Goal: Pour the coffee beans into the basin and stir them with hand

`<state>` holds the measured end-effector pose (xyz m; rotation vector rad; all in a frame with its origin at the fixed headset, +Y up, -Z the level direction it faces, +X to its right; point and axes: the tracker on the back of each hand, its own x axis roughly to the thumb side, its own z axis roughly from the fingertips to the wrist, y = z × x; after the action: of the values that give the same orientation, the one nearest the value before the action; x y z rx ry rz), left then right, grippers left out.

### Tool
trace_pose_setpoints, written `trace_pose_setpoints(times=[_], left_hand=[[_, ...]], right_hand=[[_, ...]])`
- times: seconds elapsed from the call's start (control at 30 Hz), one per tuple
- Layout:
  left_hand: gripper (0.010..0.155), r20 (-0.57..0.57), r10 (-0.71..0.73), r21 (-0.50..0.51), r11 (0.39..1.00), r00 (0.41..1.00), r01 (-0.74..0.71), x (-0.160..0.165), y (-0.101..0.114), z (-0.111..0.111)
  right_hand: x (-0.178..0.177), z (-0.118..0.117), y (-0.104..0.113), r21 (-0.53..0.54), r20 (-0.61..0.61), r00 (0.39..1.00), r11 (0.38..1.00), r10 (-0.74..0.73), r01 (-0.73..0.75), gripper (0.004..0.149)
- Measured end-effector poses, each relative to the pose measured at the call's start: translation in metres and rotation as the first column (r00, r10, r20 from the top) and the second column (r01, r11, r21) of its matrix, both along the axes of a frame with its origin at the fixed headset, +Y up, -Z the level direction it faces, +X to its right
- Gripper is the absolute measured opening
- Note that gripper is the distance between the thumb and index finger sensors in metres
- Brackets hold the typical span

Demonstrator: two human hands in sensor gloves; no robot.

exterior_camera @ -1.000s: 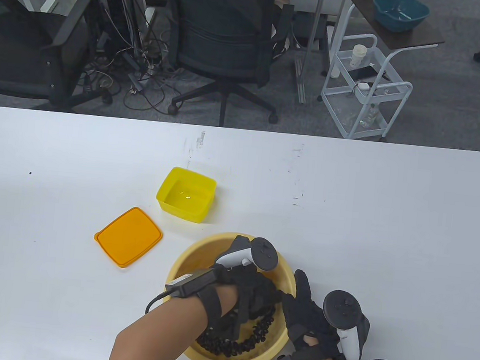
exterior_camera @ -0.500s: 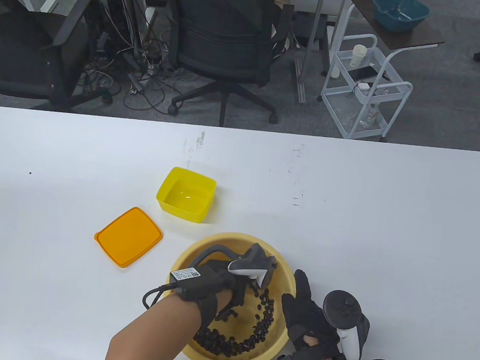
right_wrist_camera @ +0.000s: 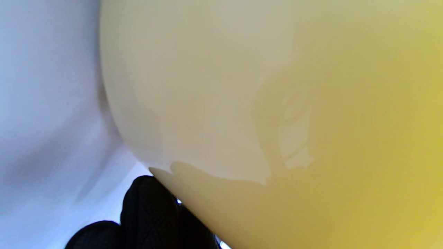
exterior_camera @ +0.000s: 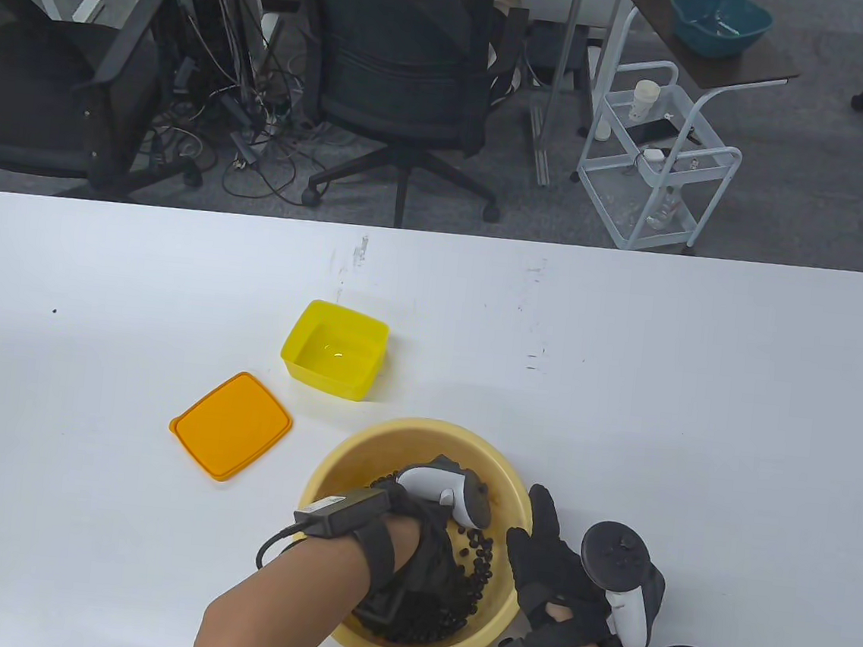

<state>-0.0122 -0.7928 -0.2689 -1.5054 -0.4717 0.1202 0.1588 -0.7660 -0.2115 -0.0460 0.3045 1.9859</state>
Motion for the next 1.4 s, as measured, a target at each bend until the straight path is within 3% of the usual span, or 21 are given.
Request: trace_pose_setpoints(times=[0.23, 0.47, 0.73, 0.9, 1.0, 1.07, 1.13, 1.27, 1.4], left_hand=[[0.063, -0.219, 0.236, 0.003, 0.97, 0.947, -0.241, 0.005, 0.004, -0.014], [0.062, -0.304, 0.311, 0.108, 0.95, 0.901, -0.292, 0.001, 0.011, -0.027], [0.061, -0.212, 0.319, 0.316, 0.917, 0.924, -0.244, 0.002, 0.022, -0.024], [0.059, -0.114, 0.3, 0.528, 0.826, 0.947, -0.198, 0.005, 0.036, -0.017], [0.054, -0.025, 0.238, 0.67, 0.725, 0.971, -0.16, 0.01, 0.045, -0.012], [0.052, 0.054, 0.12, 0.779, 0.616, 0.991, -0.118, 0.011, 0.049, -0.009], [0.05, 0.063, 0.074, 0.824, 0.559, 0.995, -0.094, 0.01, 0.051, -0.008], [0.053, -0.012, -0.097, 0.85, 0.523, 0.995, 0.061, -0.004, 0.052, -0.008], [0.058, -0.135, -0.297, 0.786, 0.549, 0.945, 0.284, -0.02, 0.054, -0.011]], right_hand=[[0.0, 0.0, 0.0, -0.001, 0.0, 1.0, 1.0, -0.001, 0.001, 0.066], [0.0, 0.0, 0.0, -0.001, 0.0, 1.0, 1.0, -0.001, 0.001, 0.066], [0.0, -0.001, 0.0, 0.013, 0.007, 1.0, 1.0, -0.011, 0.011, 0.065], [0.0, 0.0, 0.0, 0.015, 0.011, 1.0, 1.0, -0.016, 0.016, 0.065], [0.0, 0.0, 0.0, 0.016, 0.012, 1.0, 1.0, -0.021, 0.02, 0.065], [0.001, 0.0, 0.0, 0.012, 0.011, 1.0, 1.0, -0.024, 0.024, 0.065], [0.001, 0.0, -0.001, 0.009, 0.014, 0.999, 0.999, -0.032, 0.031, 0.065], [0.001, 0.0, 0.0, 0.014, 0.012, 1.0, 1.0, -0.025, 0.025, 0.065], [0.0, 0.0, 0.0, 0.01, 0.015, 0.999, 0.999, -0.03, 0.03, 0.065]])
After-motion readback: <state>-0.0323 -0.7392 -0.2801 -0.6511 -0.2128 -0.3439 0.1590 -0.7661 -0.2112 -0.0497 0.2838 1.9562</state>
